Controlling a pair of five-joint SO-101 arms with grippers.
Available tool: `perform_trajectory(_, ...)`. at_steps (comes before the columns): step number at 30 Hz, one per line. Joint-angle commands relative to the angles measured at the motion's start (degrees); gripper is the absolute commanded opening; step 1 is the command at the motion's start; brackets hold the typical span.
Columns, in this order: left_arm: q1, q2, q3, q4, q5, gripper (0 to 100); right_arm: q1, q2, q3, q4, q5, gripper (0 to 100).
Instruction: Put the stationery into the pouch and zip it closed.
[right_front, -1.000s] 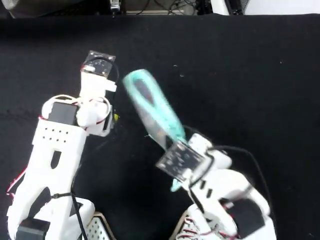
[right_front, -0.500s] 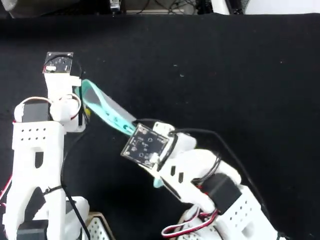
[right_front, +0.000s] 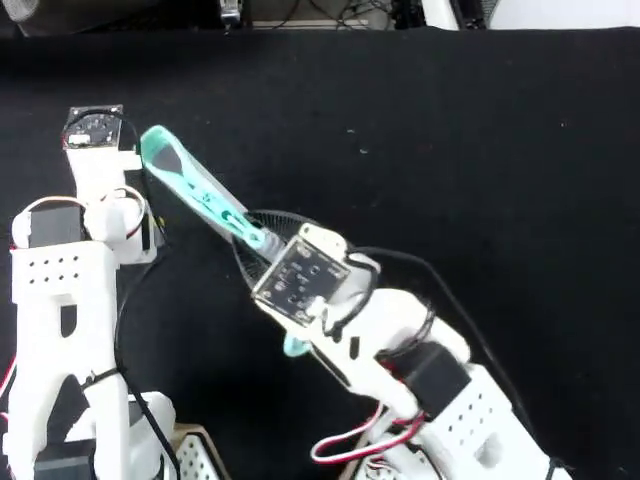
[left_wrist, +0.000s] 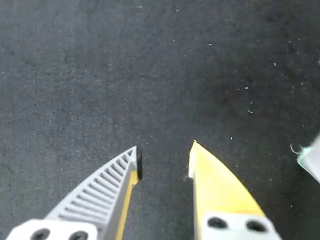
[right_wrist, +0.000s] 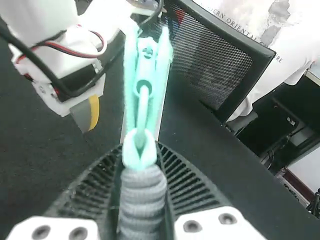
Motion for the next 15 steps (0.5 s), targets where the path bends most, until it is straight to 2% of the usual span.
perform_trajectory(1, -0.5, -0.4, -0.8, -0.3, -0.3, 18, 0.8, 1.6, 2.2, -3.1, -0.5, 1.2)
perform_trajectory(6, -0.7, -0.4, -0.8, -0.3, -0.3, 18, 1.1, -4.3, 11.9, -1.7, -0.2, 1.2)
perform_trajectory(10, -0.5, -0.4, -0.8, -0.4, -0.3, 18, 1.0, -14.0, 15.4, 6.7, -0.1, 2.1)
perform_trajectory(15, 0.3, -0.4, -0.7, -0.4, -0.3, 18, 1.1, -23.0, 12.5, 18.3, -0.1, 17.2)
